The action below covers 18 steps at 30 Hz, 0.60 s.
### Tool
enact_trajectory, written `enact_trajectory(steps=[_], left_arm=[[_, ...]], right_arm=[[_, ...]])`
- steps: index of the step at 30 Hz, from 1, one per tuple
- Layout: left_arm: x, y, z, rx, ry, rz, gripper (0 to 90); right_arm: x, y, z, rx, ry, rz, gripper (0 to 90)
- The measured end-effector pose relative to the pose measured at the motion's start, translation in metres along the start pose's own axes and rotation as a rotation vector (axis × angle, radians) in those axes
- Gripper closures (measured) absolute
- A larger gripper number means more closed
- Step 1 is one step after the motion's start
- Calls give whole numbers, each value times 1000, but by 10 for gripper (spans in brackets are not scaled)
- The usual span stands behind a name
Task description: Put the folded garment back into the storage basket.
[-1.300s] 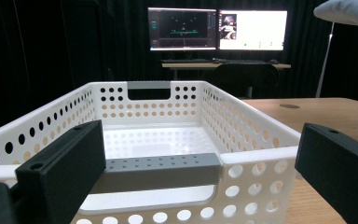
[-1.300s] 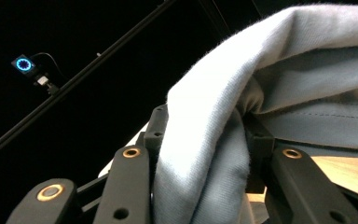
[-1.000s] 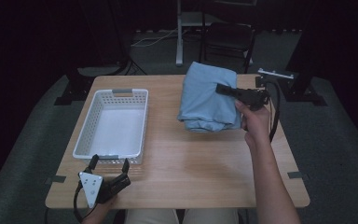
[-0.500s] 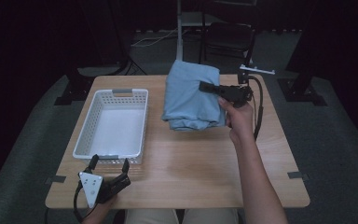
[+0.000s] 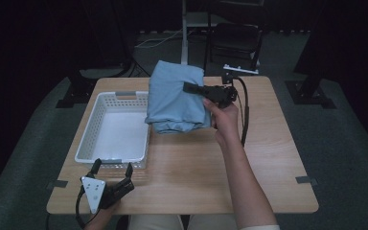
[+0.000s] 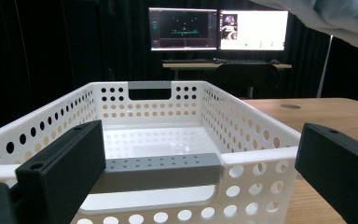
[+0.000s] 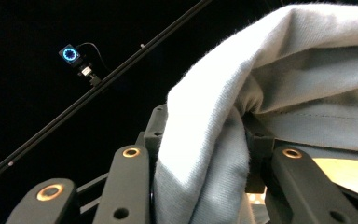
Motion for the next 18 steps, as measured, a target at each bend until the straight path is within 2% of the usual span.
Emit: enact_trajectory(steps=[8, 18], left_arm=[[0, 0, 0, -1, -2, -5, 30], [0, -1, 0, -3, -3, -10, 30]], right_arm=[[-4, 24, 13, 31, -12, 28, 637], [-9, 52, 22, 77, 6, 7, 636]])
Point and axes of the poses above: each handheld gripper's, and its own axes: y roughly forward along the jaws, x roughly out of its top, z roughly to its left, the point moved 6 cm from there along y, roughly forward along the jaws, and after that the axes turned 13 degrees about -x, right-handed, at the moved point
